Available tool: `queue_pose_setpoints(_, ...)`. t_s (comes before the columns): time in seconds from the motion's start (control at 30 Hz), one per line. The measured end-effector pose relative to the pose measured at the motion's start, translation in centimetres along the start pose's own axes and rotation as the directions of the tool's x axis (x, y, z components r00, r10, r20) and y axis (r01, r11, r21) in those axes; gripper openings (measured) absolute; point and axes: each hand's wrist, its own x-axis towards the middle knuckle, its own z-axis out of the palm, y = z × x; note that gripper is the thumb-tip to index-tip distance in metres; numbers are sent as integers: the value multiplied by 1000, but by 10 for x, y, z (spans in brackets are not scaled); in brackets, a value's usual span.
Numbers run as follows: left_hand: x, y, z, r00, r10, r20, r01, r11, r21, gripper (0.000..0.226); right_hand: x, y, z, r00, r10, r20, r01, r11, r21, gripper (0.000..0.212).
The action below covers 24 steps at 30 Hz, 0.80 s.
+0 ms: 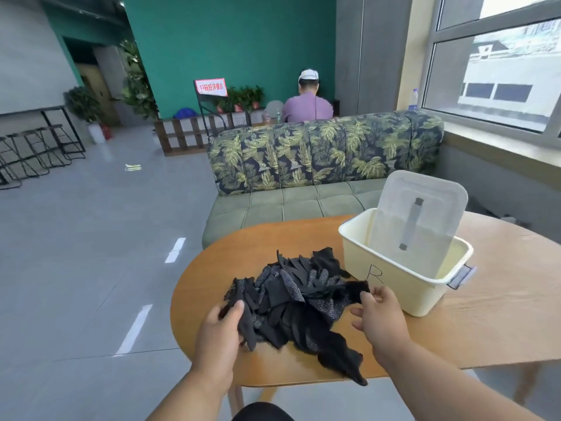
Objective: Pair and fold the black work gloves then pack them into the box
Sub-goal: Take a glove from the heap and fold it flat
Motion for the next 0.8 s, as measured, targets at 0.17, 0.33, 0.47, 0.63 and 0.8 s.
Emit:
queue_pose_setpoints(0.17,-41,-39,60,929,200,310,-352,731,584,4,-12,-3,-18,997,-67,27,66,997,28,9)
queue_pose_setpoints(0.33,-37,-104,86,829,212,518,-557,395,730,12,-25,3,-32,987,-110,115,119,990,-73,3)
queue_pose_setpoints(0.47,-29,-111,86,814,276,511,-580,379,721,23,-25,1,-46,987,-134,89,143,984,-107,5)
queue_pose_setpoints(0.63,-20,-115,96,818,286,499,-575,374,728,36,-20,-9,-49,982,-181,58,182,983,-3,9)
queue_pose_setpoints(0.8,3,-108,108,840,253,480,-543,371,754,42,-29,-14,-50,952,-65,300,114,982,-148,10)
